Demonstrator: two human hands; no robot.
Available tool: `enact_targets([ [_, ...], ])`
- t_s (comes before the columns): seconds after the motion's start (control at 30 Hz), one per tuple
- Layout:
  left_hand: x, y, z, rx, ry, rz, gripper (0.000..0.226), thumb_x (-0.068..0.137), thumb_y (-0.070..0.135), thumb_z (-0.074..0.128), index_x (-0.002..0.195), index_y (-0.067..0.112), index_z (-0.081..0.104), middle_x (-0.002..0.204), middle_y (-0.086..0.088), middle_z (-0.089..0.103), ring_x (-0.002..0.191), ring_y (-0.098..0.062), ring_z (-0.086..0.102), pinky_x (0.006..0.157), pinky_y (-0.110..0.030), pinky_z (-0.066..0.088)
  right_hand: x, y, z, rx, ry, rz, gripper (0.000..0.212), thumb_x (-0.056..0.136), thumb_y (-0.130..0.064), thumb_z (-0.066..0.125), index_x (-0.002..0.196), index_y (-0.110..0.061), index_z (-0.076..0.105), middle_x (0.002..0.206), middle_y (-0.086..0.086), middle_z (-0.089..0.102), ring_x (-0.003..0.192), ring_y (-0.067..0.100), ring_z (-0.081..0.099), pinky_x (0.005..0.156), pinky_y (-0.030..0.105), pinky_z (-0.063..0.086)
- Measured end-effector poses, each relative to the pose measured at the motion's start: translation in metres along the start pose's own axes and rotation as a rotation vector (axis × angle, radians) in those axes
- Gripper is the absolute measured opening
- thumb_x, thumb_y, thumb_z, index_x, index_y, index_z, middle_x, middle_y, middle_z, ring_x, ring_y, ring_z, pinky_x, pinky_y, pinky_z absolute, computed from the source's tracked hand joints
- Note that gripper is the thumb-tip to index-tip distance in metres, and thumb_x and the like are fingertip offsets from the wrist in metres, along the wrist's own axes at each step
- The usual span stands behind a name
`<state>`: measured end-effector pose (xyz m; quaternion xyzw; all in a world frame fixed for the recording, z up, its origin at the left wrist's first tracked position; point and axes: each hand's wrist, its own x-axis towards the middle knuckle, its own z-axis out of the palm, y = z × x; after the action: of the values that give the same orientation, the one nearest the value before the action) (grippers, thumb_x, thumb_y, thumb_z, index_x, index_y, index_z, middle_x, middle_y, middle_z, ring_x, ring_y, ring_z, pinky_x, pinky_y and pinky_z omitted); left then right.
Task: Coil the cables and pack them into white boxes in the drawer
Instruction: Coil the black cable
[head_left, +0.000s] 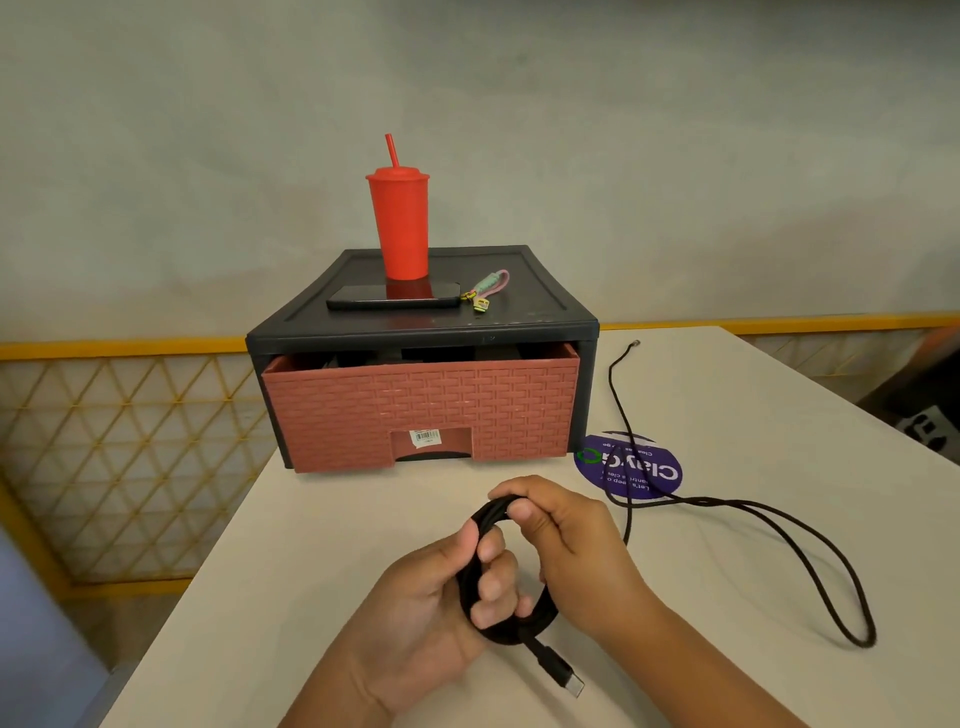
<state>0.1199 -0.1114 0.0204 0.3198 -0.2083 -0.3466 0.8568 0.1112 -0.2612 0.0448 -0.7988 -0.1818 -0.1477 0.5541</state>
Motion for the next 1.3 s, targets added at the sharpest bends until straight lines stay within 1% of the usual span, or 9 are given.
enact_targets([
  [0.13, -0.002, 0.000, 0.002, 0.100, 0.025, -0.007, 0.021, 0.084, 0.033, 0.067, 0.077, 0.013, 0.064, 0.060, 0.000, 0.057, 0.056, -0.015, 0.053, 0.085, -0.031, 0.047, 0.001, 0.004, 0.001, -0.101, 0.012, -0.065, 0.020, 0.085, -0.030, 0.042, 0.091, -0.031, 0.061, 0.086, -0.009, 0.065, 0.081, 0.007, 0.059, 0.071, 0.014, 0.044],
  [0.27, -0.003, -0.002, 0.013, 0.172, 0.246, -0.054, 0.038, 0.059, 0.041, 0.083, 0.063, 0.010, 0.061, 0.039, 0.001, 0.039, 0.039, -0.013, 0.041, 0.069, -0.030, 0.051, 0.002, 0.005, -0.001, -0.201, -0.068, -0.161, 0.022, 0.088, -0.042, 0.039, 0.107, -0.037, 0.047, 0.089, -0.026, 0.061, 0.086, 0.004, 0.056, 0.073, 0.012, 0.043],
  [0.47, 0.007, -0.007, 0.035, 0.146, 0.516, -0.001, 0.036, 0.077, 0.035, 0.051, 0.049, 0.015, 0.044, 0.034, 0.006, 0.019, 0.029, -0.009, 0.021, 0.051, -0.028, 0.041, 0.003, 0.012, -0.007, -0.104, -0.099, -0.064, 0.024, 0.093, -0.027, 0.051, 0.108, -0.018, 0.067, 0.084, -0.041, 0.059, 0.088, -0.009, 0.058, 0.077, 0.006, 0.040],
  [0.7, 0.007, -0.004, 0.030, 0.049, 0.571, 0.038, 0.047, 0.084, 0.040, 0.042, 0.045, 0.014, 0.039, 0.031, 0.005, 0.018, 0.027, -0.010, 0.020, 0.050, -0.030, 0.036, 0.000, 0.010, -0.005, -0.119, -0.181, 0.035, 0.010, 0.096, -0.036, 0.043, 0.093, -0.039, 0.051, 0.061, -0.021, 0.054, 0.058, 0.000, 0.045, 0.059, 0.014, 0.034],
  [0.87, 0.006, -0.001, 0.030, 0.021, 0.557, 0.038, 0.048, 0.077, 0.048, 0.046, 0.044, 0.014, 0.036, 0.030, 0.004, 0.017, 0.025, -0.010, 0.019, 0.045, -0.028, 0.038, 0.002, 0.007, -0.005, -0.270, -0.136, -0.042, 0.022, 0.097, -0.033, 0.038, 0.094, -0.017, 0.052, 0.076, 0.010, 0.060, 0.069, 0.023, 0.051, 0.066, 0.036, 0.041],
  [0.97, 0.008, -0.004, 0.032, 0.026, 0.548, 0.065, 0.046, 0.077, 0.046, 0.047, 0.044, 0.015, 0.037, 0.031, 0.005, 0.017, 0.025, -0.010, 0.019, 0.044, -0.028, 0.037, 0.002, 0.009, -0.007, -0.218, -0.170, -0.030, 0.030, 0.094, -0.046, 0.037, 0.080, -0.022, 0.046, 0.062, -0.004, 0.049, 0.059, 0.010, 0.041, 0.058, 0.031, 0.036],
  [1.07, 0.006, -0.003, 0.029, -0.060, 0.475, 0.136, 0.048, 0.081, 0.045, 0.050, 0.045, 0.015, 0.040, 0.032, 0.006, 0.018, 0.026, -0.010, 0.018, 0.043, -0.027, 0.040, 0.001, 0.017, -0.018, -0.071, -0.178, -0.013, 0.071, 0.078, -0.076, 0.033, 0.078, -0.007, 0.051, 0.056, -0.012, 0.043, 0.055, 0.003, 0.037, 0.052, 0.017, 0.032],
  [1.17, 0.000, 0.013, 0.000, -0.225, 0.105, 0.277, 0.047, 0.097, 0.042, 0.035, 0.070, 0.010, 0.057, 0.049, 0.001, 0.030, 0.045, -0.015, 0.029, 0.073, -0.030, 0.046, 0.000, 0.031, -0.032, -0.163, -0.084, 0.039, 0.066, 0.083, -0.066, 0.040, 0.075, -0.002, 0.053, 0.058, -0.008, 0.041, 0.055, 0.004, 0.036, 0.055, 0.020, 0.031],
  [1.3, -0.028, 0.033, -0.036, -0.172, 0.199, 0.421, 0.062, 0.100, 0.035, 0.001, 0.108, 0.003, 0.053, 0.077, -0.007, 0.044, 0.075, -0.020, 0.045, 0.100, -0.028, 0.024, 0.004, 0.051, -0.036, -0.426, -0.077, 0.129, 0.026, 0.096, -0.028, 0.048, 0.074, -0.018, 0.057, 0.063, -0.010, 0.052, 0.060, 0.004, 0.044, 0.061, 0.023, 0.036],
])
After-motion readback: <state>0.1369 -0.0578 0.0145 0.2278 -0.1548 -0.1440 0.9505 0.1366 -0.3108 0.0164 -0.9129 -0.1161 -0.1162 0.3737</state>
